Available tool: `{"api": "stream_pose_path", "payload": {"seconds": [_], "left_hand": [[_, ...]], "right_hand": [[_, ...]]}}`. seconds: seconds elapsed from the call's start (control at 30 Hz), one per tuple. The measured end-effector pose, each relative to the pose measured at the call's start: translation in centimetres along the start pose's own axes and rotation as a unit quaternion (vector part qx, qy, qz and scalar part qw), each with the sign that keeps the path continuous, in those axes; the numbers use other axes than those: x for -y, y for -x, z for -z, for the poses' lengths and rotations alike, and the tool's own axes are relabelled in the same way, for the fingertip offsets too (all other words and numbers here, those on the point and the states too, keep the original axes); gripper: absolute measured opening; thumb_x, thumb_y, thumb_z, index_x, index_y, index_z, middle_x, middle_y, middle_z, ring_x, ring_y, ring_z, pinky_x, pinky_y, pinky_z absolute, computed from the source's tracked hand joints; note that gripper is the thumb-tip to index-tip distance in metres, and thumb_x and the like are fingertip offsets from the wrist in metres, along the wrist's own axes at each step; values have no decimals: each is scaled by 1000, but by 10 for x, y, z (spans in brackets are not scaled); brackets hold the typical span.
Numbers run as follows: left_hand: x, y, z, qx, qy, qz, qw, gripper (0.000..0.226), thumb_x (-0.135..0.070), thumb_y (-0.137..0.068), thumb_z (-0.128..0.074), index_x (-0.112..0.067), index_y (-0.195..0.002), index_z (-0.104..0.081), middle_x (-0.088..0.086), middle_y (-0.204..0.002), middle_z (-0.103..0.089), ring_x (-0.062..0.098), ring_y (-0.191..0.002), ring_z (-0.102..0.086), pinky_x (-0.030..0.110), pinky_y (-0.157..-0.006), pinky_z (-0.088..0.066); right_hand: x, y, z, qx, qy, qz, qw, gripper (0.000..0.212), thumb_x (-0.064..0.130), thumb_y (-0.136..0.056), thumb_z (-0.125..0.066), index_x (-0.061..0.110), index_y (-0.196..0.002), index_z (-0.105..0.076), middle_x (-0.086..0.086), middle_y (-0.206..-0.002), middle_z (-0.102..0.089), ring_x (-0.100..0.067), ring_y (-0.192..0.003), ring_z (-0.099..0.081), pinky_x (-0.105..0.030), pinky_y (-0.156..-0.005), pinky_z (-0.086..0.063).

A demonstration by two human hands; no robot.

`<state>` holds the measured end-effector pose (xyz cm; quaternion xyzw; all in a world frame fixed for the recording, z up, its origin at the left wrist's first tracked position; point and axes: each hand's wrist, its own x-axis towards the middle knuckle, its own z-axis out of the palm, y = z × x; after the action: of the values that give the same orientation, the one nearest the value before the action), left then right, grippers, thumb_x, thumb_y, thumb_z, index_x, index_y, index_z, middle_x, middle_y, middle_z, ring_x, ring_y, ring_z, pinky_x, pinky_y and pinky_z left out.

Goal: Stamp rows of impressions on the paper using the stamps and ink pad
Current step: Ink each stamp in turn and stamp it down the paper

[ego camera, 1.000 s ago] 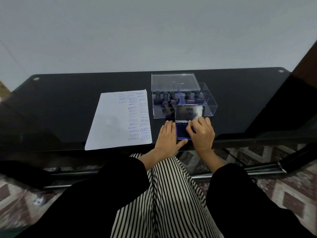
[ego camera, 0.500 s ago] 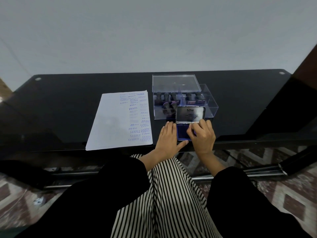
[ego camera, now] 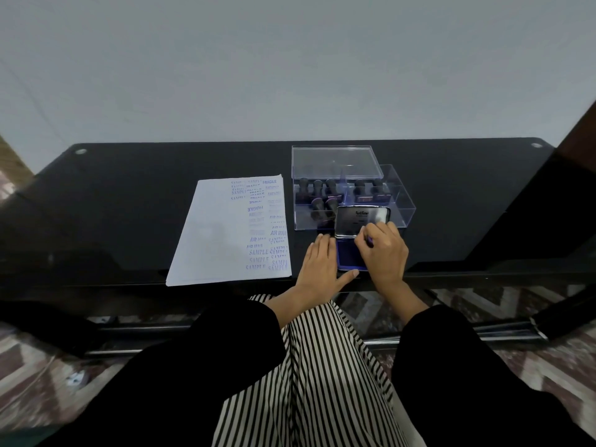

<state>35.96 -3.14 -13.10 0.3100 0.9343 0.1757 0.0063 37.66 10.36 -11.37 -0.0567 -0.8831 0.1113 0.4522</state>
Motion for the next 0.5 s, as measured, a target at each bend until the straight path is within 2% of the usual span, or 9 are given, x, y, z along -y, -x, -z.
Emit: {"api": "stream_pose_path", "payload": {"seconds": [0.1,0.2,0.3,0.4,0.5], "left_hand": [[-2,1,3,4,6,4,1000,81,-55,-92,-38,0,-146,-14,16,-154,-15,27,-146,-6,38,-121,-7],[-2,1,12,34,19,-1,999,82,-53,-91,-44,1,-146,-15,18,-153,-16,29,-145,-10,38,-121,-10],[2,-1,36,41,69,-16,997,66,-42,-91,-51,-2,-139,-32,15,-141,-36,27,-132,-36,35,-113,-29],[18,-1,75,-18,126,-15,992,42,-25,-93,-47,-4,-130,-46,12,-127,-50,23,-114,-51,32,-97,-41],[50,-3,111,-85,145,-1,986,29,-10,-94,-43,-3,-119,-55,11,-117,-57,23,-103,-56,29,-89,-42]], "right_hand": [[-1,-2,1,31,17,1,999,28,17,-83,-53,11,-56,-50,-2,-52,-50,-16,-52,-47,-21,-43,-31],[-2,-8,3,85,41,-1,996,30,9,-78,-67,12,-55,-48,-2,-50,-48,-16,-48,-46,-22,-42,-30],[1,-14,7,100,3,-43,994,30,9,-82,-65,11,-57,-48,-3,-53,-50,-14,-47,-43,-25,-41,-31],[17,-28,7,62,-81,-98,990,27,10,-89,-59,6,-63,-53,-6,-58,-51,-15,-50,-44,-22,-45,-30],[45,-57,-4,55,-166,-113,978,30,20,-91,-59,5,-65,-56,-7,-57,-51,-16,-51,-44,-23,-48,-30]]}}
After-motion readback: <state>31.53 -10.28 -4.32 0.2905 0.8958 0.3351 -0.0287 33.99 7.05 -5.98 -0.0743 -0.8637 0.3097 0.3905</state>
